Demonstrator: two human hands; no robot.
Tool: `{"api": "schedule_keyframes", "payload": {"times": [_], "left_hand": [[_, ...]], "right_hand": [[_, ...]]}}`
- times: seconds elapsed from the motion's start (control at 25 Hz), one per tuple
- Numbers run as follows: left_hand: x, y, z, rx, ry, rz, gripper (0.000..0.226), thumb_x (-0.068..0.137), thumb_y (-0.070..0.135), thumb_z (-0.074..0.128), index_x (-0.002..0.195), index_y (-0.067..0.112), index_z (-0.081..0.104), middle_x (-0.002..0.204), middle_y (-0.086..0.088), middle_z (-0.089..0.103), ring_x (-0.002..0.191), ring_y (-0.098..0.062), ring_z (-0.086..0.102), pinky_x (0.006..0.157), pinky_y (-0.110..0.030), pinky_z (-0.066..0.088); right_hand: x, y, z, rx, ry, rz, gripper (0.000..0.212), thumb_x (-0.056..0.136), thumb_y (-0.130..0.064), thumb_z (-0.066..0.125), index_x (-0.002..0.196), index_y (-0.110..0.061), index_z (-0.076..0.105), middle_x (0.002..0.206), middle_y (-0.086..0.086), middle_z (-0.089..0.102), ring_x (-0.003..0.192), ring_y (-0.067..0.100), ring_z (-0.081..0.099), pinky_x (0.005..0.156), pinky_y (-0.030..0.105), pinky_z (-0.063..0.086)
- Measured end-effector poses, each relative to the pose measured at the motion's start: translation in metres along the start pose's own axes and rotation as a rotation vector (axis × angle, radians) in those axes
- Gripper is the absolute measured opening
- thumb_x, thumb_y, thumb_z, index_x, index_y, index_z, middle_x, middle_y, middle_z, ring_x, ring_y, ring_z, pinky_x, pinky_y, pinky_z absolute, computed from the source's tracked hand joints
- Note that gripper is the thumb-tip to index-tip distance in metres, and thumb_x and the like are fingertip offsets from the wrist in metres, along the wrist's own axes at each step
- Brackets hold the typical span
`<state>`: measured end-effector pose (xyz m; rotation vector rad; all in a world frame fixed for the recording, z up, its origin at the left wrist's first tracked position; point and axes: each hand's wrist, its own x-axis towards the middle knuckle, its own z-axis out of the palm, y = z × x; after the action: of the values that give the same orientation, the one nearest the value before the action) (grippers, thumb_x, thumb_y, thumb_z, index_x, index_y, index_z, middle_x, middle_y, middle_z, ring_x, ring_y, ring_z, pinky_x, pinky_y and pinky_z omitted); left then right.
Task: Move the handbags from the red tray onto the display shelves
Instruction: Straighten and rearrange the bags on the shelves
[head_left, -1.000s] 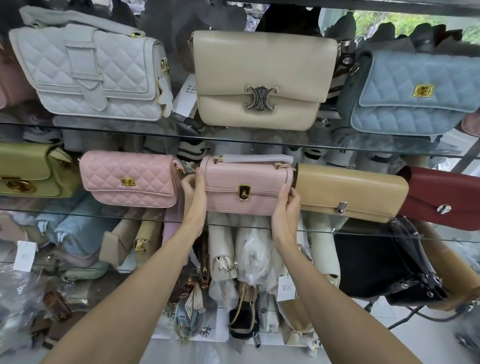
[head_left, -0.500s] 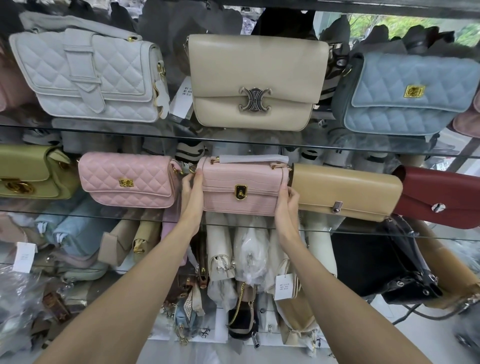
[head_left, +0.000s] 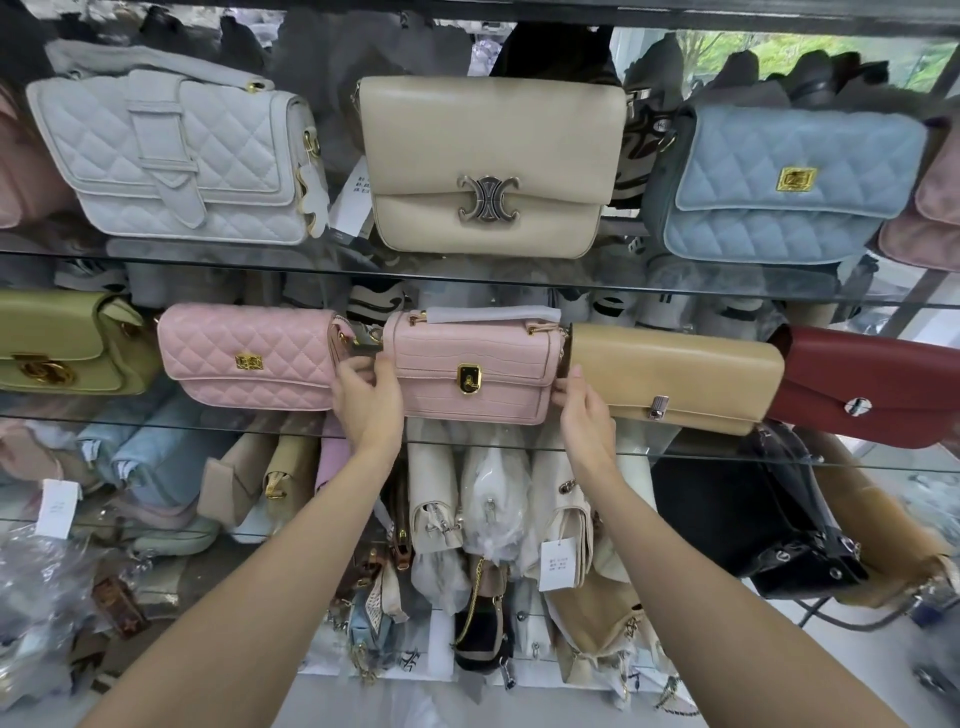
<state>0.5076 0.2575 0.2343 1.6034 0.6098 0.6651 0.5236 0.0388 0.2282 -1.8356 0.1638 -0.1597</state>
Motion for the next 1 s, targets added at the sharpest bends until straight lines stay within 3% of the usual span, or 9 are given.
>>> {"api": "schedule_keyframes", "payload": {"times": [0.12, 0.24, 0.32, 0.44, 0.48, 0.56, 0.72, 0.84, 1.0], "left_hand": [[-0.020, 0.007, 0.005, 0.033, 0.093, 0.077, 0.012, 0.096, 0.028, 0.053, 0.106, 0.022, 0.050, 0.118, -0.004, 0.057, 0.115, -0.026, 0.051, 0.101, -0.044, 0.041], [-0.048, 0.022, 0.021, 0.014, 0.024, 0.140, 0.006, 0.097, 0.023, 0.053, 0.100, 0.019, 0.055, 0.101, 0.000, 0.062, 0.104, -0.025, 0.058, 0.090, -0.040, 0.046], [-0.071, 0.032, 0.039, 0.001, -0.150, 0.143, 0.010, 0.100, 0.023, 0.051, 0.099, 0.018, 0.060, 0.092, 0.005, 0.064, 0.093, -0.021, 0.062, 0.079, -0.032, 0.048], [-0.101, 0.048, 0.074, -0.032, -0.479, 0.122, 0.010, 0.103, 0.027, 0.049, 0.098, 0.029, 0.058, 0.094, 0.003, 0.067, 0.087, -0.015, 0.066, 0.076, -0.028, 0.052], [-0.105, 0.051, 0.087, -0.028, -0.560, 0.117, 0.005, 0.101, 0.031, 0.051, 0.101, 0.031, 0.057, 0.098, 0.006, 0.066, 0.092, -0.015, 0.066, 0.079, -0.031, 0.051], [-0.111, 0.052, 0.111, -0.009, -0.635, 0.119, 0.020, 0.100, 0.035, 0.054, 0.118, 0.029, 0.055, 0.112, 0.008, 0.062, 0.108, -0.017, 0.061, 0.091, -0.037, 0.049], [-0.131, 0.052, 0.137, 0.028, -0.504, 0.172, 0.041, 0.100, 0.036, 0.051, 0.139, 0.022, 0.045, 0.143, 0.001, 0.050, 0.130, -0.020, 0.049, 0.112, -0.044, 0.040], [-0.148, 0.055, 0.151, 0.055, -0.440, 0.148, 0.050, 0.103, 0.039, 0.047, 0.149, 0.022, 0.036, 0.156, 0.000, 0.039, 0.139, -0.022, 0.040, 0.110, -0.031, 0.030], [-0.152, 0.051, 0.172, 0.031, -0.363, 0.036, 0.070, 0.100, 0.061, 0.037, 0.158, 0.023, 0.021, 0.163, -0.005, 0.031, 0.146, -0.029, 0.034, 0.116, -0.044, 0.030]], "right_hand": [[0.002, 0.002, -0.017, 0.006, -0.005, 0.008, 0.059, 0.106, -0.060, 0.025, 0.118, -0.023, 0.069, 0.107, -0.006, 0.077, 0.113, 0.013, 0.055, 0.095, 0.034, 0.034], [0.001, 0.006, -0.036, 0.014, 0.019, -0.001, 0.060, 0.107, -0.056, 0.027, 0.108, -0.018, 0.073, 0.101, -0.004, 0.077, 0.110, 0.014, 0.060, 0.097, 0.034, 0.039], [0.000, 0.012, -0.051, 0.015, 0.050, 0.016, 0.048, 0.109, -0.048, 0.030, 0.103, -0.020, 0.070, 0.102, -0.003, 0.076, 0.105, 0.014, 0.060, 0.094, 0.032, 0.040], [0.003, 0.017, -0.078, -0.018, 0.108, 0.034, 0.030, 0.106, -0.032, 0.039, 0.106, -0.020, 0.066, 0.109, 0.002, 0.073, 0.105, 0.022, 0.061, 0.085, 0.033, 0.040], [0.006, 0.018, -0.086, -0.013, 0.148, 0.045, 0.028, 0.105, -0.030, 0.041, 0.109, -0.017, 0.066, 0.110, 0.004, 0.072, 0.105, 0.024, 0.061, 0.085, 0.034, 0.042], [0.012, 0.019, -0.103, -0.026, 0.233, 0.087, 0.028, 0.104, -0.028, 0.045, 0.121, -0.013, 0.061, 0.112, 0.001, 0.065, 0.104, 0.023, 0.058, 0.089, 0.035, 0.044], [0.021, 0.024, -0.138, 0.019, 0.365, 0.086, 0.036, 0.101, -0.025, 0.049, 0.135, -0.013, 0.049, 0.132, 0.007, 0.054, 0.110, 0.022, 0.055, 0.091, 0.036, 0.043], [0.025, 0.027, -0.158, 0.050, 0.402, 0.062, 0.043, 0.102, -0.029, 0.049, 0.140, -0.012, 0.042, 0.141, 0.011, 0.042, 0.116, 0.024, 0.048, 0.092, 0.033, 0.037], [0.036, 0.025, -0.175, 0.151, 0.338, 0.056, 0.046, 0.106, -0.043, 0.043, 0.144, -0.018, 0.038, 0.144, 0.011, 0.041, 0.113, 0.020, 0.045, 0.093, 0.032, 0.035]]}}
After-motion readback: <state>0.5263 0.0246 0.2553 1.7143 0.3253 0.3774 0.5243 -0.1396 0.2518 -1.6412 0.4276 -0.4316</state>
